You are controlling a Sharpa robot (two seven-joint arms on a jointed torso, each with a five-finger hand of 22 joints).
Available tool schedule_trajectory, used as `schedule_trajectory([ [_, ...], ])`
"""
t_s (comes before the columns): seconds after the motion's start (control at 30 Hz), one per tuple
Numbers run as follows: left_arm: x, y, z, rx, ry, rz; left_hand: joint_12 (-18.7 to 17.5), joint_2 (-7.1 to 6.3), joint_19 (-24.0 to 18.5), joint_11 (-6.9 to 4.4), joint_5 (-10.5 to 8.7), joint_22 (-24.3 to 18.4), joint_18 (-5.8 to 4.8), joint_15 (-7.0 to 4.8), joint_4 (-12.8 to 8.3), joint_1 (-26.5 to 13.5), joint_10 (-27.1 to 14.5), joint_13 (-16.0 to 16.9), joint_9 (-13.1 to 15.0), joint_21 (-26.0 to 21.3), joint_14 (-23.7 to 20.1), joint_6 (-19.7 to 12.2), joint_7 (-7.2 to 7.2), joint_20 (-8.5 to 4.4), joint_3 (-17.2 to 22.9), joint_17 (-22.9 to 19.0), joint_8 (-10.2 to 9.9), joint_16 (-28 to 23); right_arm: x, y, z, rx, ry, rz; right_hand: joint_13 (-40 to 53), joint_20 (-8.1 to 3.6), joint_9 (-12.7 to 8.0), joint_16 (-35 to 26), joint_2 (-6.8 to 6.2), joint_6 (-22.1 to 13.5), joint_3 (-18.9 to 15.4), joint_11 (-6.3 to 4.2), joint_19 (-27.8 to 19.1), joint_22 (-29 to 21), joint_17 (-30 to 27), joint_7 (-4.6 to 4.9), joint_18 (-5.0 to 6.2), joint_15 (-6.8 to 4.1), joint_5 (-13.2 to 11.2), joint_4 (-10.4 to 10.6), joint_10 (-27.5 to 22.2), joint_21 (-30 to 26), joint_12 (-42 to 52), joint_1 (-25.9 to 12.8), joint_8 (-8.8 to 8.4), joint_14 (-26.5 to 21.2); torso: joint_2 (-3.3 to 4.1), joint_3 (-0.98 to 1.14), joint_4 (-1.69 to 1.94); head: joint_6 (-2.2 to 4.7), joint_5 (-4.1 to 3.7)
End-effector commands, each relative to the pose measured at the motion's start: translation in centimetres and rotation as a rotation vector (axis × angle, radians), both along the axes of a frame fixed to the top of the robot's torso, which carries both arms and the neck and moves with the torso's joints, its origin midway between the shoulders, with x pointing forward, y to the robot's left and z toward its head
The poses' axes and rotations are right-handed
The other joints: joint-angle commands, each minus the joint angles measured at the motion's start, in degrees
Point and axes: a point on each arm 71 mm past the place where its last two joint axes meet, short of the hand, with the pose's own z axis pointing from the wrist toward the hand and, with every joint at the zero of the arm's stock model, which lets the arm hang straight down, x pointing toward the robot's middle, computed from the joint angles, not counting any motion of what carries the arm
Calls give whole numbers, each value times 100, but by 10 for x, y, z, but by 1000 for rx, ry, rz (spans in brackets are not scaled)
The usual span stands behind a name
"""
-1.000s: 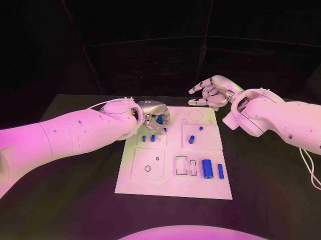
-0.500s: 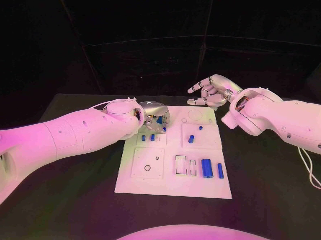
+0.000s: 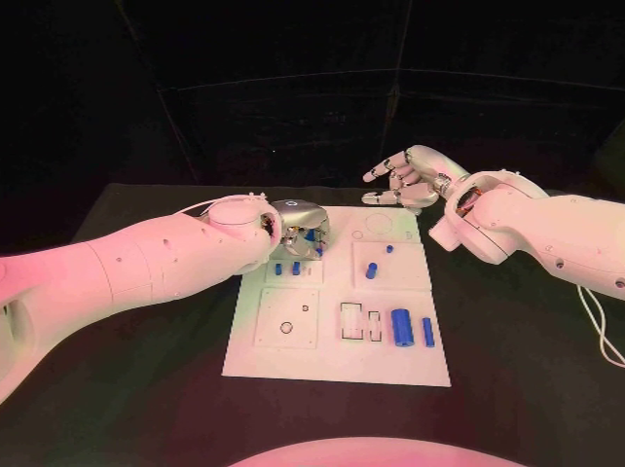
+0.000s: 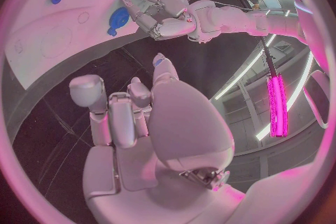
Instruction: Assemble the parts on the task board
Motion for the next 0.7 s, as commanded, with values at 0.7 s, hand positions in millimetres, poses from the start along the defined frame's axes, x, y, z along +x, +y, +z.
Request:
schedule_trajectory([
  [0.7, 2, 0, -2, 15, -23, 12, -221, -50, 72, -62, 15, 258, -104, -93, -298, 19, 514, -95, -52, 224, 129, 385, -23, -54, 806, -72, -81, 52, -1, 2, 1, 4, -2, 9, -8, 7, -1, -25, 64, -48, -22, -4, -44, 0, 11, 6, 65, -26, -8, 6, -43, -19, -5, 18, 42, 221, -3, -4, 18, 4, -35],
])
